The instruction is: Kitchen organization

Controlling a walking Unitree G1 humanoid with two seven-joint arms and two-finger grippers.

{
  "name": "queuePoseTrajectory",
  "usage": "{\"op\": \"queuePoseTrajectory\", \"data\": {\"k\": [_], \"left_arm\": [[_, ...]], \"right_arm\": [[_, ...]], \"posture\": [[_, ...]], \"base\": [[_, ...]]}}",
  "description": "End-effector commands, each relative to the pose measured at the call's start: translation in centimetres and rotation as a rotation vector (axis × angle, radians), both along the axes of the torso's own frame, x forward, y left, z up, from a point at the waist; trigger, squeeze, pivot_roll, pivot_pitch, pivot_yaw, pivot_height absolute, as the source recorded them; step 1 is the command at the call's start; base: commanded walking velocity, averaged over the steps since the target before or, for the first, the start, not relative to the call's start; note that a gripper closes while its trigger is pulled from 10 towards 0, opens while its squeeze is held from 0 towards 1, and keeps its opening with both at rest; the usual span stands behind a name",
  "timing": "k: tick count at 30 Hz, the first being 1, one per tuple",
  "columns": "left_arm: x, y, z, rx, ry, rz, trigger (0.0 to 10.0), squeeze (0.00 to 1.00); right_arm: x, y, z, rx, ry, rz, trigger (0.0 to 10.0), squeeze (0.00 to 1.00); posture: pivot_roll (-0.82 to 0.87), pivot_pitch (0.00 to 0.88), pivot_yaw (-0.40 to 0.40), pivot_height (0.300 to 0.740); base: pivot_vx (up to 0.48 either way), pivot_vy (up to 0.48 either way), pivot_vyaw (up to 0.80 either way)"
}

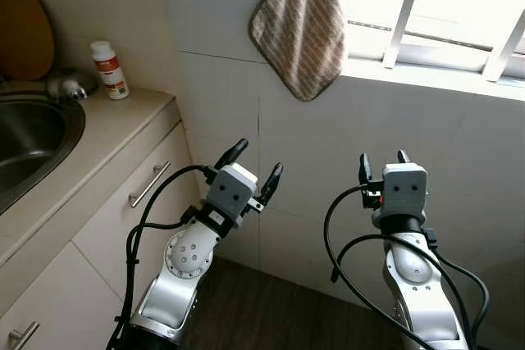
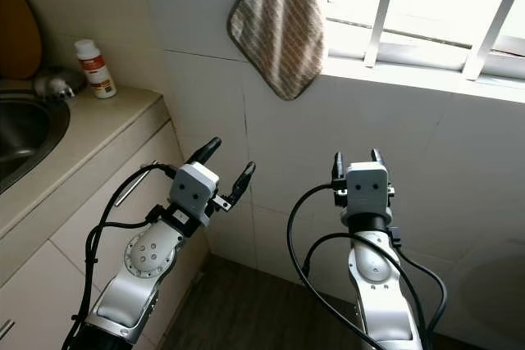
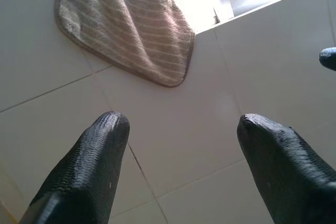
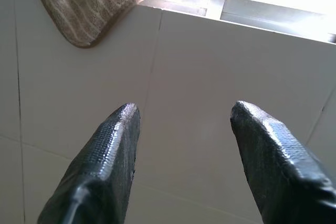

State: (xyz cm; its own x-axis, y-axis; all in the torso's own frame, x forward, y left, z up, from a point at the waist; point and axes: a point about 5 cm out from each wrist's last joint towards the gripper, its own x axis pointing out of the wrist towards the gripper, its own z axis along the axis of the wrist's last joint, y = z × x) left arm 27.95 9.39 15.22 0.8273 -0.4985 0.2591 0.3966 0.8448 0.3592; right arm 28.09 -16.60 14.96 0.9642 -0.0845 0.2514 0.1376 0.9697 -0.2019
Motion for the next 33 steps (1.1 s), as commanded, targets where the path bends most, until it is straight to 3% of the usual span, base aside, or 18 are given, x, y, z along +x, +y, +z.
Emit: {"op": "queuePoseTrajectory", "data": {"k": [1,9,15,27,33], "left_arm": [[-0.07,0.08,0.13,0.002,-0.007,0.001,10.0,0.00],[-0.10,0.19,-0.08,-0.006,0.014,0.002,10.0,0.00],[-0.28,0.09,0.00,-0.012,0.008,-0.009,10.0,0.00],[-0.44,0.05,0.00,0.001,-0.013,-0.024,10.0,0.00],[-0.52,-0.14,-0.05,0.009,-0.014,-0.036,10.0,0.00]], "right_arm": [[0.05,0.00,-0.16,-0.014,0.015,-0.005,10.0,0.00],[0.19,0.27,-0.45,-0.013,0.030,0.000,10.0,0.00],[0.37,0.42,-0.49,-0.012,0.032,0.006,10.0,0.00],[0.52,0.70,-0.76,-0.028,0.042,0.025,10.0,0.00],[0.54,0.72,-0.78,-0.031,0.043,0.025,10.0,0.00]], "posture": [[-0.04,0.000,0.002,0.740],[-0.03,0.000,0.001,0.740],[-0.03,0.000,-0.001,0.740],[-0.03,0.000,-0.006,0.740],[-0.03,0.000,-0.005,0.740]], "base": [[0.000,0.000,-0.80],[0.000,0.047,-0.80],[0.000,0.463,0.00],[0.000,0.000,-0.47],[0.000,-0.434,-0.80]]}}
